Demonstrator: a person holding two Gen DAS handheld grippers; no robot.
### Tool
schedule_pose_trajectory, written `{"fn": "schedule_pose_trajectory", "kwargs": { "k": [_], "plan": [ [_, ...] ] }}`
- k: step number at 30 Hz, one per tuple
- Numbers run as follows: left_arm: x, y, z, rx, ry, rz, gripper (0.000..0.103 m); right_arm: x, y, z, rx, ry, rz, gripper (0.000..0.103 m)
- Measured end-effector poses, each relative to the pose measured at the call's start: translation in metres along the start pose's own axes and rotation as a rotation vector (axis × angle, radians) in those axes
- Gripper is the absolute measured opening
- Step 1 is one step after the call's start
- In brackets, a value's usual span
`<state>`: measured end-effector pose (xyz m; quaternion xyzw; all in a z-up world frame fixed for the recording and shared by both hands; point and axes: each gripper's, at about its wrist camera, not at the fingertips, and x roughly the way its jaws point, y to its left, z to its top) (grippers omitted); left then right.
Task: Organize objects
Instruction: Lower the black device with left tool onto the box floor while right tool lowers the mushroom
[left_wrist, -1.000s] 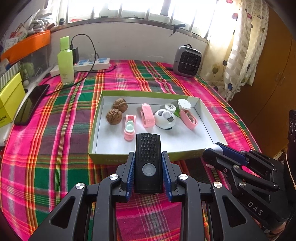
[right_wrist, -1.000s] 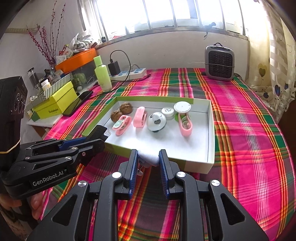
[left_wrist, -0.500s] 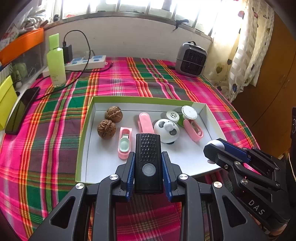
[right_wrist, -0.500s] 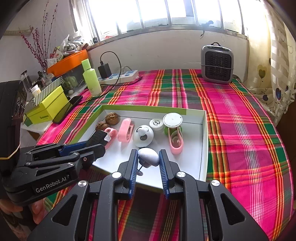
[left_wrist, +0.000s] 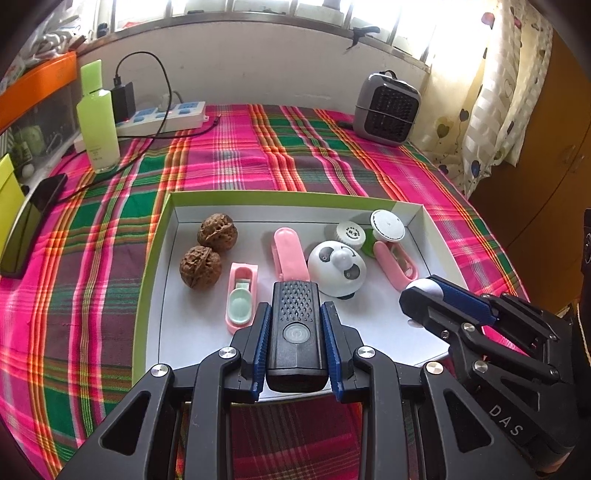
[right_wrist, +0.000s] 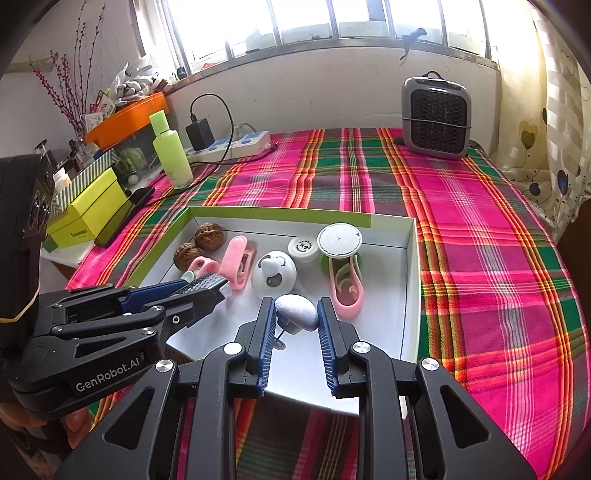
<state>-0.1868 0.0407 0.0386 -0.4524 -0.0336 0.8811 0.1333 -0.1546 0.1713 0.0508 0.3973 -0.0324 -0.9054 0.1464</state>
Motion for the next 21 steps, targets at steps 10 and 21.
{"fn": "schedule_pose_trajectory", "kwargs": {
  "k": [10, 21],
  "plan": [
    [0.011, 0.0, 0.003, -0.008, 0.021, 0.012, 0.025, 0.008, -0.003, 0.001, 0.001, 0.016, 0.002, 0.024],
    [0.019, 0.001, 0.004, -0.013, 0.024, 0.024, 0.025, 0.018, -0.005, -0.001, 0.0, 0.038, 0.0, 0.024]
  ]
}}
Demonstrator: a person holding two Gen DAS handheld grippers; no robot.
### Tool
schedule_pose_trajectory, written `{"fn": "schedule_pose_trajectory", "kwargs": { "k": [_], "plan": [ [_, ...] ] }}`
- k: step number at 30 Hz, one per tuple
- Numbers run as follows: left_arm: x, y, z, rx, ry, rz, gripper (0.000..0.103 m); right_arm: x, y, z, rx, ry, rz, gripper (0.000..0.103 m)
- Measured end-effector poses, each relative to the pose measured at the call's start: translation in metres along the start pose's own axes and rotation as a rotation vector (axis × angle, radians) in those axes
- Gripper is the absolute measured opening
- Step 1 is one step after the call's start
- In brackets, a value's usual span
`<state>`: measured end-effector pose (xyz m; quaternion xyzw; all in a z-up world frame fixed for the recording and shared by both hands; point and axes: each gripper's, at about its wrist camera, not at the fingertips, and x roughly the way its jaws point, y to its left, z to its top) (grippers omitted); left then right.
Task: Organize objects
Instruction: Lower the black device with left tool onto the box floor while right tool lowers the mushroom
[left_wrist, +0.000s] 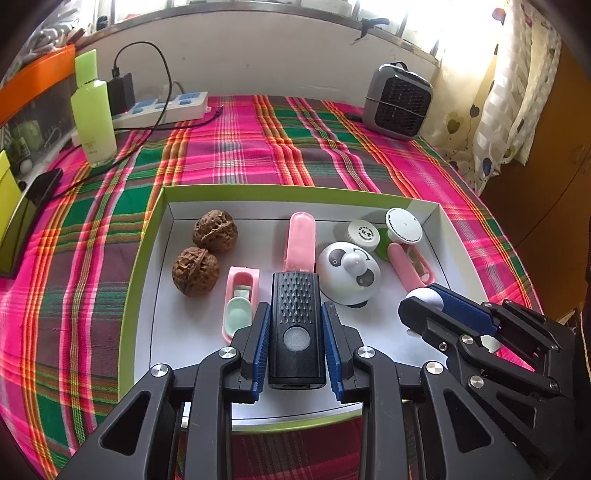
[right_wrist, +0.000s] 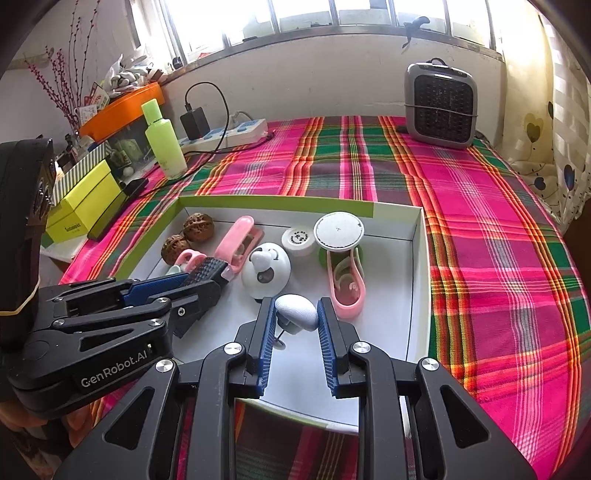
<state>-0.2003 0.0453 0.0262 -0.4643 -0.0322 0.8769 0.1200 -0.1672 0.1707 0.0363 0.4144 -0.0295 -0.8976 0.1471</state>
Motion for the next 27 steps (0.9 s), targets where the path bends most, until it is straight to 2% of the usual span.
{"fn": "schedule_pose_trajectory", "kwargs": {
  "k": [13, 27],
  "plan": [
    [0.0, -0.003, -0.001, 0.019, -0.015, 0.024, 0.025, 0.007, 0.001, -0.001, -0.02, 0.004, -0.003, 0.024],
    [0.001, -0.002, -0.003, 0.012, -0.015, 0.015, 0.025, 0.011, 0.004, -0.003, -0.045, 0.015, -0.007, 0.024]
  ]
}}
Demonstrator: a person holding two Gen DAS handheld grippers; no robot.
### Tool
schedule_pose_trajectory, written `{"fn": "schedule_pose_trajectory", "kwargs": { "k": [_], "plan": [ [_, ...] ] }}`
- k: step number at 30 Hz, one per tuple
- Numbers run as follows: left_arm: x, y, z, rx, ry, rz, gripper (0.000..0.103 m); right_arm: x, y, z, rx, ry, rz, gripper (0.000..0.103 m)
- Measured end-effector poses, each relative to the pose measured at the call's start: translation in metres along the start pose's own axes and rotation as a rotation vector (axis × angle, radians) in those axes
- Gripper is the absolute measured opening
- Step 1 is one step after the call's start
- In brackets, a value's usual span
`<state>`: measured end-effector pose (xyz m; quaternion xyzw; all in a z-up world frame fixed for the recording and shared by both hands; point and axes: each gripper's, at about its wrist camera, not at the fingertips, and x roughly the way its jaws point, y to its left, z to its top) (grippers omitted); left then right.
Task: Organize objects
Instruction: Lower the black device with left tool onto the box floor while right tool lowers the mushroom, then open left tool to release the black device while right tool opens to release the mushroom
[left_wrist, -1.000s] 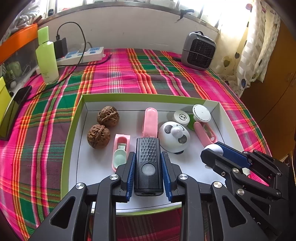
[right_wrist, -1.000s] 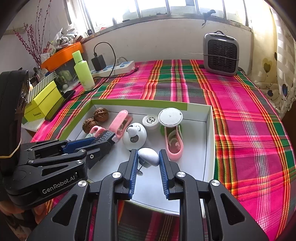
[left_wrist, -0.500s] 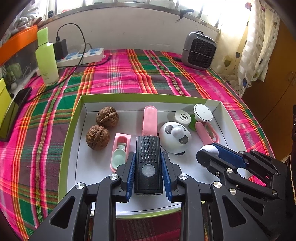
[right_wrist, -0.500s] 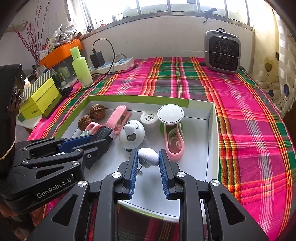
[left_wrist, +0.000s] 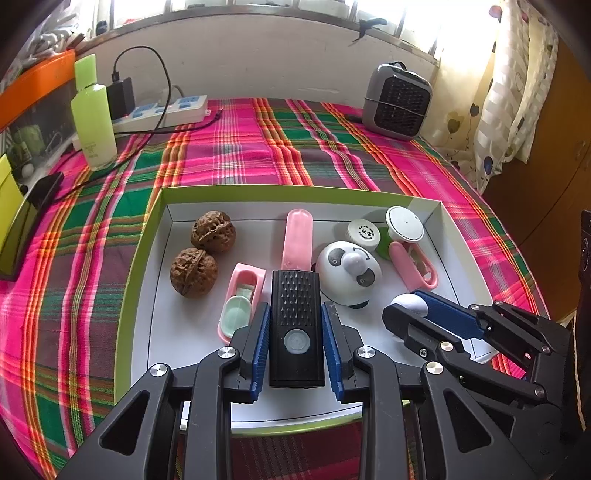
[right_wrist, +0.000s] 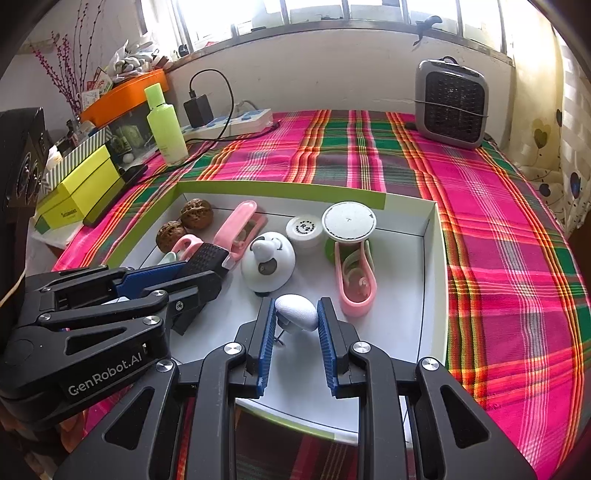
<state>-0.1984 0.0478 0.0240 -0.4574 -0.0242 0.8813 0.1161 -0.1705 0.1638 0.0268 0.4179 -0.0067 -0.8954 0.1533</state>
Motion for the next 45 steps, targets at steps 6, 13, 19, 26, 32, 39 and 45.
{"fn": "schedule_pose_trajectory", "kwargs": {
  "k": [6, 13, 19, 26, 32, 39, 45],
  "plan": [
    [0.0, 0.0, 0.0, 0.001, 0.001, 0.0, 0.026, 0.001, 0.001, 0.0, -0.002, -0.001, 0.001, 0.024],
    [0.0, 0.0, 0.001, 0.0, 0.001, 0.001, 0.026, 0.001, 0.001, 0.0, -0.005, 0.0, 0.001, 0.024],
    [-0.001, 0.0, 0.002, 0.0, 0.001, 0.0, 0.026, 0.0, 0.002, 0.0, -0.005, 0.0, -0.002, 0.024],
    [0.001, 0.002, -0.001, -0.01, 0.005, 0.006, 0.032, -0.001, 0.001, -0.001, -0.004, -0.003, -0.008, 0.024],
    [-0.005, 0.002, -0.003, -0.007, -0.009, 0.006, 0.034, -0.003, 0.001, -0.001, -0.003, -0.001, -0.012, 0.025],
    [-0.012, 0.002, -0.004, -0.012, -0.018, 0.007, 0.035, -0.006, 0.001, -0.001, -0.001, -0.01, -0.014, 0.03],
    [-0.019, 0.003, -0.007, -0.017, -0.03, 0.012, 0.036, -0.012, 0.001, -0.004, 0.009, -0.02, -0.015, 0.035]
  ]
}}
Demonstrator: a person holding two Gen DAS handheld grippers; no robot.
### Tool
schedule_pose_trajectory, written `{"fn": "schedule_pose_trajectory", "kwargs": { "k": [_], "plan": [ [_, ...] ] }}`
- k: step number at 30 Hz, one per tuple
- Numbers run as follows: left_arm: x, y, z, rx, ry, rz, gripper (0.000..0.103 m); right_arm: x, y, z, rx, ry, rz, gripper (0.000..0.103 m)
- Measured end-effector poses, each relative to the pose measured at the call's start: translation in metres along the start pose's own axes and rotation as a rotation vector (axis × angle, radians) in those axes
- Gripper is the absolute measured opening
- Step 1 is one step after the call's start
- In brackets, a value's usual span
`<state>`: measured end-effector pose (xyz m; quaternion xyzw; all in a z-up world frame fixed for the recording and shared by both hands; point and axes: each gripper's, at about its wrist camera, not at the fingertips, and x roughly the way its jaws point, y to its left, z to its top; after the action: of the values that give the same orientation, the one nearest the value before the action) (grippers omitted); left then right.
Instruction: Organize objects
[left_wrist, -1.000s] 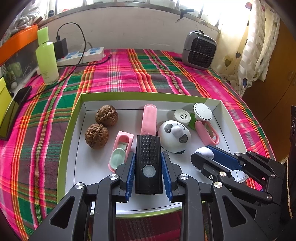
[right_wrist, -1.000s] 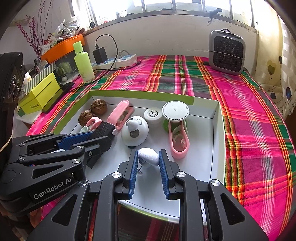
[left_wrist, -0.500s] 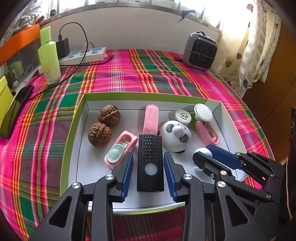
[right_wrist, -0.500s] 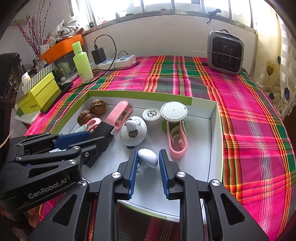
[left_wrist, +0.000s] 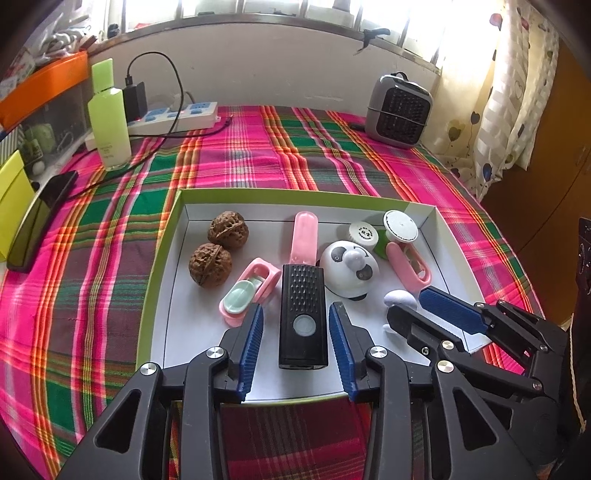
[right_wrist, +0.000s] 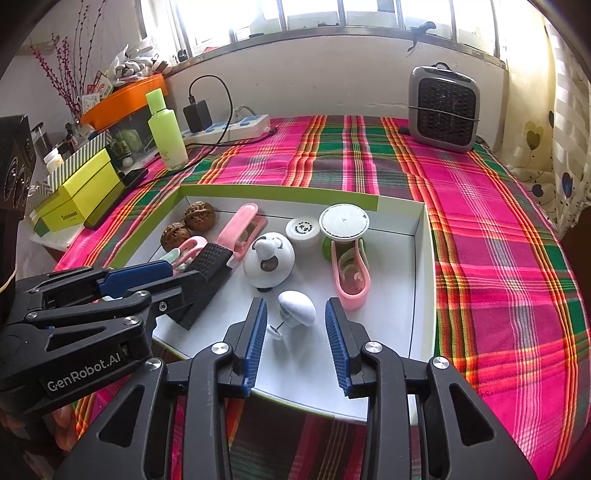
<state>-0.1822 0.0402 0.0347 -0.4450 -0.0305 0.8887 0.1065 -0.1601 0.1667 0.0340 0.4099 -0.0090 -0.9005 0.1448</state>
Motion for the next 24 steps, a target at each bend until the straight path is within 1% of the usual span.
{"fn": "schedule_pose_trajectory", "kwargs": {
  "k": [2, 5, 8, 20, 24],
  "plan": [
    [-0.004, -0.001, -0.002, 0.008, -0.011, 0.013, 0.036, -0.002, 0.001, -0.001, 0.001, -0.002, -0.002, 0.035],
    [-0.011, -0.001, -0.003, 0.007, -0.026, 0.014, 0.036, -0.006, 0.004, -0.002, -0.003, -0.008, -0.002, 0.035],
    [-0.02, -0.001, -0.005, 0.015, -0.056, 0.034, 0.036, -0.013, 0.007, -0.004, -0.01, -0.021, -0.004, 0.035],
    [-0.044, 0.002, -0.021, 0.004, -0.091, 0.036, 0.037, -0.033, 0.019, -0.013, -0.012, -0.054, -0.026, 0.035],
    [-0.053, 0.002, -0.028, 0.007, -0.112, 0.055, 0.037, -0.039, 0.022, -0.017, -0.006, -0.066, -0.027, 0.035]
  ]
}}
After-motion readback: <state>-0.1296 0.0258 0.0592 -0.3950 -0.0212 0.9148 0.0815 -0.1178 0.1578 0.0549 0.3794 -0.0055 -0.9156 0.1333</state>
